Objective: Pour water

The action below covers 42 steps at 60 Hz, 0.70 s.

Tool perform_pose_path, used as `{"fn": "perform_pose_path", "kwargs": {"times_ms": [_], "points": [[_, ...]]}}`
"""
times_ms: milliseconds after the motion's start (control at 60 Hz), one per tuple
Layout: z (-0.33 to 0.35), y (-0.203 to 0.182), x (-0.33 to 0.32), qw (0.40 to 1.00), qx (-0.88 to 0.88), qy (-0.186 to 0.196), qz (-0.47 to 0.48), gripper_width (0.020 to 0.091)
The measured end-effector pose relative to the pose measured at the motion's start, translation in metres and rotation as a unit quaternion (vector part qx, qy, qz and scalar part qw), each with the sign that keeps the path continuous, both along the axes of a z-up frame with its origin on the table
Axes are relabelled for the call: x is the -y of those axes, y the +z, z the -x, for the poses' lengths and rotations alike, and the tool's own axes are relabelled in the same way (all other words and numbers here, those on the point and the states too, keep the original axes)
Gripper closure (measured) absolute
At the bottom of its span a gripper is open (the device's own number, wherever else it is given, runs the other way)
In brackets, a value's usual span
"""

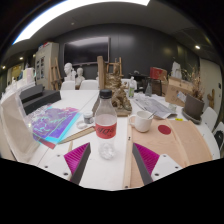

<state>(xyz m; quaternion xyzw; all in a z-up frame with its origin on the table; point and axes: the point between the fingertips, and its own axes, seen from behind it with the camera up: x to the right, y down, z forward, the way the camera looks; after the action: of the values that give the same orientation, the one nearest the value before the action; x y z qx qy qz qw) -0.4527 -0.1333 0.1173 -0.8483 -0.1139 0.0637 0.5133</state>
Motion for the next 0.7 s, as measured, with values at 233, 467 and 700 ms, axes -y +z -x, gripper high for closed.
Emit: {"fn": "perform_pose_path", "kwargs": {"times_ms": [233, 467, 700], "points": [[0.033, -0.043, -0.068, 0.999, 0.006, -0.038, -0.013, 0.0305], [0.036, -0.057, -0.102, 0.998, 0.007, -0.055, -0.034, 0.0695], [0.039, -0.057, -0.105, 0.998, 0.002, -0.046, -0.035, 0.0879]]}}
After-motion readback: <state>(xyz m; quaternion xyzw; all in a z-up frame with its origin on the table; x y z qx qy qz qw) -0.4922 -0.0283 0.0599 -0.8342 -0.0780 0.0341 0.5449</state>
